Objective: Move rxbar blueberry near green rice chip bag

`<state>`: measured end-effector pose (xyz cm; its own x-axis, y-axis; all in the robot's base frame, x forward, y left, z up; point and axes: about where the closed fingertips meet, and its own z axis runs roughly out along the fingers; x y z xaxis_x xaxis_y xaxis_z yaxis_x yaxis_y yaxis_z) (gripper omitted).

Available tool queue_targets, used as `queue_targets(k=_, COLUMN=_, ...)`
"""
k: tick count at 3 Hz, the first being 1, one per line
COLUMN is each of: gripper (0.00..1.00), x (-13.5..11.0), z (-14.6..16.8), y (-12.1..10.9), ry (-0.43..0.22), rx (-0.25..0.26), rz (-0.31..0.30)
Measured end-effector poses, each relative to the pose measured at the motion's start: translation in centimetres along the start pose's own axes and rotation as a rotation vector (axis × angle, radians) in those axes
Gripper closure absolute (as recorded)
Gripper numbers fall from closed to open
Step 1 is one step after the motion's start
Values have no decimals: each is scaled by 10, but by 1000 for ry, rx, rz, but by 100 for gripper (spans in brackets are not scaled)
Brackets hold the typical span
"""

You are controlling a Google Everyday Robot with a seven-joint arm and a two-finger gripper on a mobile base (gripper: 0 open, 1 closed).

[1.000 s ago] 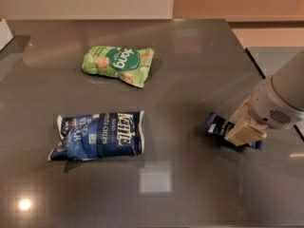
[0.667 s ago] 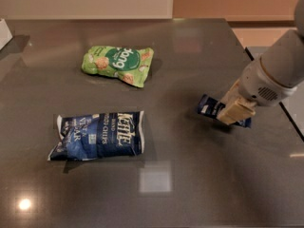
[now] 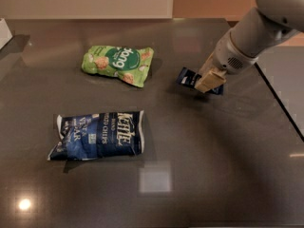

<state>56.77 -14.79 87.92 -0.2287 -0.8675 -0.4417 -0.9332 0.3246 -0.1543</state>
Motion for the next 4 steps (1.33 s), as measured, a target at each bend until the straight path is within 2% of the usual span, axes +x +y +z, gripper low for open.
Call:
queue_targets(k=1, gripper=100, x=-26, z=29, y=-26, ry=-47, rx=-11, rz=-34)
queue_targets(k=2, gripper=100, x=-47, z=54, y=-43, ry=-76, rx=-20, rz=-62)
queue_targets(k=3, gripper=84, x=-67, z=73, y=-55, ry=-99, rx=-30, rz=-86)
queue_targets(k=4, gripper=61, x=-81, z=87, y=-63, ry=-101, rx=-37, rz=-105)
